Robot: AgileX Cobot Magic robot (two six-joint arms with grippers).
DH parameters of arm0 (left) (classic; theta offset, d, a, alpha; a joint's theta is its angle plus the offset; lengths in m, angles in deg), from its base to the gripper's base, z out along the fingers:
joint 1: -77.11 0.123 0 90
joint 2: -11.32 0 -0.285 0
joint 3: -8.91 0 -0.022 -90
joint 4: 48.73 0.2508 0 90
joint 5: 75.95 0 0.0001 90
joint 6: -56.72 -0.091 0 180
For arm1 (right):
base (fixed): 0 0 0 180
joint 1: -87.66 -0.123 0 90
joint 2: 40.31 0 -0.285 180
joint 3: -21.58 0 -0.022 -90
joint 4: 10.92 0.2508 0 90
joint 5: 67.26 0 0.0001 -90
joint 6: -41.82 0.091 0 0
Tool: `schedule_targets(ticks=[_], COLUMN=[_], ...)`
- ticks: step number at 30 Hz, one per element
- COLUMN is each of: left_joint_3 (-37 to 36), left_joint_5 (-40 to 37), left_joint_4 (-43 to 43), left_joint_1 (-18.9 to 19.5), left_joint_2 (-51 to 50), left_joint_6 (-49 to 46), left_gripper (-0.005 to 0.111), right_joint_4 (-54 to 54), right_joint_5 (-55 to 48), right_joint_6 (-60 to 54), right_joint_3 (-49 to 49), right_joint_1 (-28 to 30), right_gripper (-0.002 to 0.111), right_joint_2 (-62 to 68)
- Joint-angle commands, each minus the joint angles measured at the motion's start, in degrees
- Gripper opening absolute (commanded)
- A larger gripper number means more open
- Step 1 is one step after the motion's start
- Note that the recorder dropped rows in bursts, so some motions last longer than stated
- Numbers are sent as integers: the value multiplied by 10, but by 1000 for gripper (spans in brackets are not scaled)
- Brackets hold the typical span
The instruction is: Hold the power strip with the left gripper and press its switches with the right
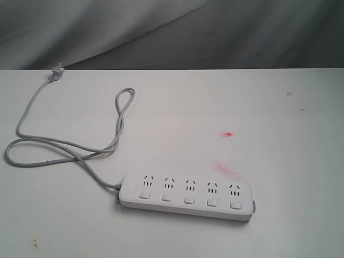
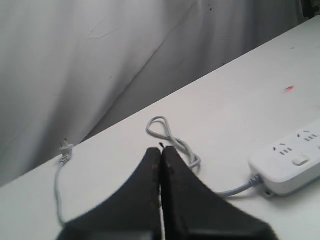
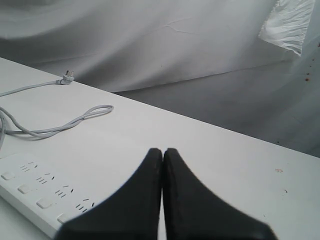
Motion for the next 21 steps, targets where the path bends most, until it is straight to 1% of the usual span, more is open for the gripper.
schedule_targets(ticks=[1, 7, 9, 12, 13, 15, 17, 19, 21], left_joint_3=[-3, -3, -3, -3, -3, -3, -3, -3, -3], left_joint_5=[27, 77, 100, 156, 187, 260, 318, 332, 310], left_joint_4=[83, 86, 75, -7, -29, -89, -116, -116, -114], left_joint_1=[-2, -2, -2, -2, -2, -2, -2, -2, -2], left_joint_2=[3, 3, 3, 3, 3, 3, 3, 3, 3], left_joint_6=[0, 0, 10, 65, 90, 168, 245, 273, 275], left_gripper=[0, 0, 0, 0, 0, 0, 0, 0, 0], right_joint_4=[1, 1, 1, 1, 1, 1, 1, 1, 1], right_joint_5=[5, 5, 5, 5, 5, 5, 5, 5, 5], right_joint_6=[2, 2, 2, 2, 2, 2, 2, 2, 2], right_joint_3=[-2, -2, -2, -2, -2, -2, -2, -2, -2], right_joint_1=[4, 4, 4, 4, 4, 4, 4, 4, 4], right_gripper=[0, 0, 0, 0, 0, 0, 0, 0, 0], right_joint_2=[-4, -4, -4, -4, -4, -4, -4, -4, -4])
